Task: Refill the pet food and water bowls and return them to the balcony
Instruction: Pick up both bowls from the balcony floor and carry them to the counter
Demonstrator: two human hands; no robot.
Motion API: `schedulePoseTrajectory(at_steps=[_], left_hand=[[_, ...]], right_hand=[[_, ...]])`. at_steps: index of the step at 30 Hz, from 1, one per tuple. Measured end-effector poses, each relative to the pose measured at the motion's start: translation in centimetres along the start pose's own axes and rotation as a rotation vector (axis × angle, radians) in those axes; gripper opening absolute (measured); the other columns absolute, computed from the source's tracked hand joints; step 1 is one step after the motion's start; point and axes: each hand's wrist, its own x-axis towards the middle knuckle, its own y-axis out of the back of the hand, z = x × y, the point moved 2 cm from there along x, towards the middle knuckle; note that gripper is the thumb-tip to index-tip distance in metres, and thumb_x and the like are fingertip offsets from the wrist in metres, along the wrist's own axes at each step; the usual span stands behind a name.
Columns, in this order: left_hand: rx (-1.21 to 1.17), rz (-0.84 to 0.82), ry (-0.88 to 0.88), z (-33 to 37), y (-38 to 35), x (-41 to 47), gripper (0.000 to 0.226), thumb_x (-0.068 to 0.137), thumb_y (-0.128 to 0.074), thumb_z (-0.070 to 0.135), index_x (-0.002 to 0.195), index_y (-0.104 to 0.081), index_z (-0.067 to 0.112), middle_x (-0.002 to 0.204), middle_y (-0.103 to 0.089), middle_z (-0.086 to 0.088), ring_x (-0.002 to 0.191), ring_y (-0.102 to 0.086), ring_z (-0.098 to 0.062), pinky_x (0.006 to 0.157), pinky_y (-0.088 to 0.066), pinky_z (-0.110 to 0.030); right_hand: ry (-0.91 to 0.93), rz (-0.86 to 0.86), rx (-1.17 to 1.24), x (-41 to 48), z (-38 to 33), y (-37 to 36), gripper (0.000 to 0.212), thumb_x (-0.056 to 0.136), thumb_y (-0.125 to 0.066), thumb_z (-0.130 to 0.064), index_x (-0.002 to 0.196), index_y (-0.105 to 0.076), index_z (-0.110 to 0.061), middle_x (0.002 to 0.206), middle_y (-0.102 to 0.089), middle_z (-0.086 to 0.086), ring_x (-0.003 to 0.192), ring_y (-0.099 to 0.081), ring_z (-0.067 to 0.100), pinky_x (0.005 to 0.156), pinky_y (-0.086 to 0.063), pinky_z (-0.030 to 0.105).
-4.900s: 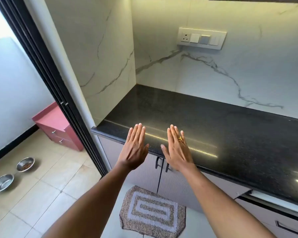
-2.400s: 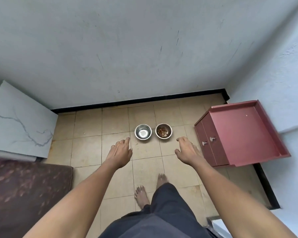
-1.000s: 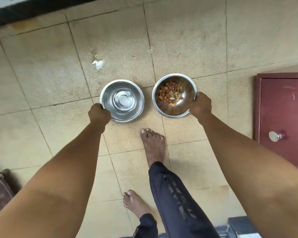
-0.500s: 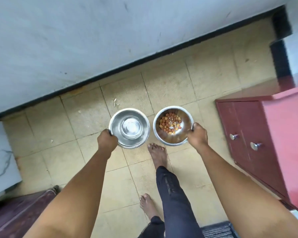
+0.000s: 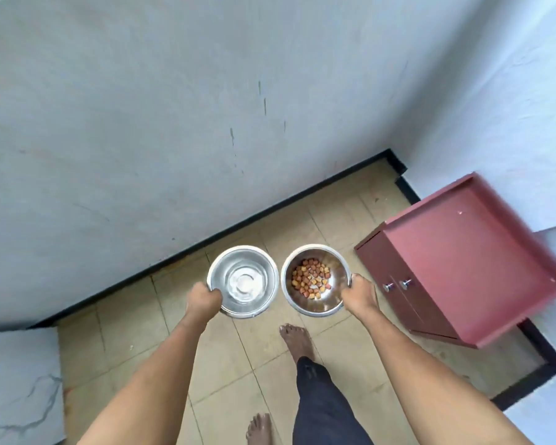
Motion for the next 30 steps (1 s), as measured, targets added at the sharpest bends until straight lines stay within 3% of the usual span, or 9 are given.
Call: schedulePoseTrajectory(at_steps=[3, 5, 9, 12, 16, 19, 23, 28, 30], left_hand=[[0.033, -0.012, -0.083, -0.6, 2.3, -3.6, 0.020, 0.086, -0.053, 0.011, 0.093, -0.067, -0.001, 0.091, -0.069, -0.015, 0.084, -0.062, -0.032, 0.067, -0.043, -0.031], [0.055, -0.035, -0.145, -1.5, 3.8, -6.2, 0.018, 0.084, -0.052, 0.011, 0.087, -0.067, 0.002, 0.086, -0.069, -0.015, 0.077, -0.063, -0.029, 0.059, -0.043, -0.029], [0.067, -0.082, -0.259, -4.1, 5.9, -10.4, 0.014, 0.076, -0.051, 0.015, 0.072, -0.059, 0.005, 0.070, -0.061, -0.013, 0.058, -0.054, -0.027, 0.051, -0.041, -0.026], [0.098, -0.126, -0.318, -5.5, 6.6, -12.9, 0.014, 0.071, -0.051, 0.016, 0.071, -0.057, 0.004, 0.063, -0.056, -0.013, 0.046, -0.048, -0.024, 0.042, -0.038, -0.023], [0.144, -0.190, -0.424, -6.0, 6.7, -18.2, 0.012, 0.072, -0.053, 0.011, 0.061, -0.052, 0.007, 0.051, -0.049, -0.008, 0.042, -0.040, -0.021, 0.043, -0.033, -0.023], [0.189, -0.245, -0.491, -6.0, 5.9, -21.4, 0.009, 0.070, -0.052, 0.008, 0.061, -0.051, 0.007, 0.053, -0.049, -0.009, 0.044, -0.041, -0.021, 0.043, -0.033, -0.023], [0.275, -0.289, -0.586, -5.1, 3.6, -25.2, 0.011, 0.073, -0.053, 0.011, 0.062, -0.051, 0.008, 0.053, -0.052, -0.010, 0.046, -0.044, -0.022, 0.043, -0.036, -0.025], [0.344, -0.327, -0.706, -3.7, -0.1, -30.7, 0.014, 0.077, -0.052, 0.010, 0.063, -0.052, 0.007, 0.054, -0.056, -0.011, 0.044, -0.047, -0.022, 0.043, -0.039, -0.024], [0.377, -0.343, -0.739, -3.3, -1.6, -33.0, 0.015, 0.080, -0.051, 0.009, 0.065, -0.055, 0.005, 0.058, -0.060, -0.012, 0.045, -0.049, -0.022, 0.041, -0.039, -0.023]], right_hand=[[-0.005, 0.037, 0.033, -3.5, 2.6, 0.8, 0.036, 0.089, -0.061, -0.040, 0.091, -0.070, -0.006, 0.092, -0.076, 0.024, 0.080, -0.077, 0.040, 0.072, -0.063, 0.045], [-0.018, 0.075, 0.113, -8.0, 3.5, 1.9, 0.028, 0.085, -0.056, -0.031, 0.086, -0.068, -0.006, 0.086, -0.075, 0.022, 0.072, -0.076, 0.040, 0.068, -0.065, 0.051], [-0.044, 0.146, 0.243, -17.6, 5.7, 3.7, 0.022, 0.097, -0.055, -0.015, 0.078, -0.063, -0.006, 0.077, -0.066, 0.011, 0.068, -0.076, 0.039, 0.062, -0.066, 0.053], [-0.075, 0.198, 0.286, -22.7, 9.1, 4.0, 0.026, 0.095, -0.054, -0.020, 0.083, -0.069, -0.001, 0.086, -0.073, 0.018, 0.073, -0.076, 0.037, 0.064, -0.066, 0.053], [-0.141, 0.256, 0.362, -29.7, 13.7, 4.6, 0.025, 0.099, -0.053, -0.014, 0.088, -0.069, 0.001, 0.087, -0.073, 0.019, 0.068, -0.076, 0.034, 0.057, -0.066, 0.048], [-0.176, 0.310, 0.371, -34.5, 16.9, 5.2, 0.028, 0.100, -0.053, -0.016, 0.079, -0.067, -0.003, 0.081, -0.073, 0.017, 0.068, -0.076, 0.033, 0.058, -0.066, 0.046], [-0.212, 0.388, 0.334, -39.6, 21.0, 6.0, 0.032, 0.100, -0.054, -0.018, 0.070, -0.062, -0.010, 0.071, -0.066, 0.010, 0.062, -0.070, 0.026, 0.048, -0.059, 0.033], [-0.259, 0.476, 0.361, -43.9, 25.8, 6.8, 0.038, 0.103, -0.052, -0.020, 0.065, -0.055, -0.015, 0.067, -0.058, 0.003, 0.056, -0.060, 0.017, 0.051, -0.052, 0.031], [-0.299, 0.499, 0.417, -45.3, 28.0, 7.0, 0.035, 0.100, -0.052, -0.020, 0.066, -0.057, -0.014, 0.068, -0.061, 0.006, 0.057, -0.066, 0.023, 0.057, -0.062, 0.039]])
